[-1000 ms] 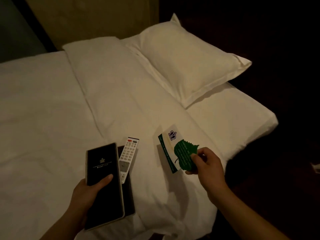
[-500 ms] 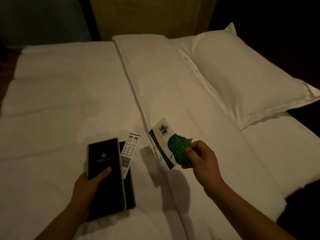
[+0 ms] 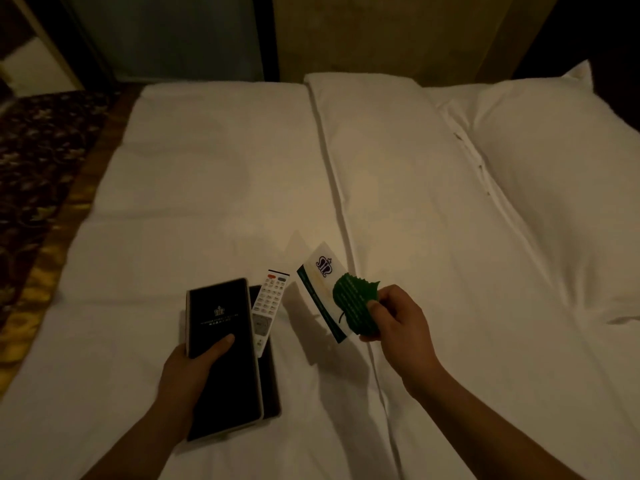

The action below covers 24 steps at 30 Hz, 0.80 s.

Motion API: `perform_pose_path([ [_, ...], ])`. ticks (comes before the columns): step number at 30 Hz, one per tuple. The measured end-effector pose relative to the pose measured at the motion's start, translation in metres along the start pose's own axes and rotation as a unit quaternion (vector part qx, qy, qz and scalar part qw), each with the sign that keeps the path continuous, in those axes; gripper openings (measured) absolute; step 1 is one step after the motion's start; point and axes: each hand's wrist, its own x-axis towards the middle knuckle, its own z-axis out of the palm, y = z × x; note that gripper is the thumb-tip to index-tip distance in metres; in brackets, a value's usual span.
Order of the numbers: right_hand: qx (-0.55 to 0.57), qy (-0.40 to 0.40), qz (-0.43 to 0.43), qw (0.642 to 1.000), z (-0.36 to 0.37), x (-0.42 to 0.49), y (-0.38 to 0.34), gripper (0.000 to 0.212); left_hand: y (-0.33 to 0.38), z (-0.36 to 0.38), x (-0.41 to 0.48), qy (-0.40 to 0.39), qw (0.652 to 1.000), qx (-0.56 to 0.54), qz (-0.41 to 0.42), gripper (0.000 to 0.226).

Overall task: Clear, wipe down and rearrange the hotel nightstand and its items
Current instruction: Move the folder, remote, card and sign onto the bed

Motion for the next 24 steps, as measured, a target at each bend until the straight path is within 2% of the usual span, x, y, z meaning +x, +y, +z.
perform_pose_path([
  [9, -0.087, -0.052, -0.042, 0.994, 0.041, 0.070, 0.003, 0.015, 0.024, -0.009, 0.037, 0.049, 0.998, 0.041, 0.018, 0.046],
  [16, -0.130, -0.022, -0.087, 0.987, 0.092, 0.125, -0.008, 0.016, 0.057, -0.036, 0.110, 0.070, 0.996, 0.045, 0.020, 0.054],
  [20, -0.159, -0.015, -0.058, 0.985, 0.111, 0.136, -0.003, 0.016, 0.063, -0.040, 0.141, 0.049, 0.996, 0.067, 0.020, 0.055],
  [24, -0.189, -0.004, 0.004, 0.982, 0.113, 0.134, 0.004, 0.021, 0.053, -0.033, 0.156, 0.055, 0.978, 0.200, 0.032, 0.075],
])
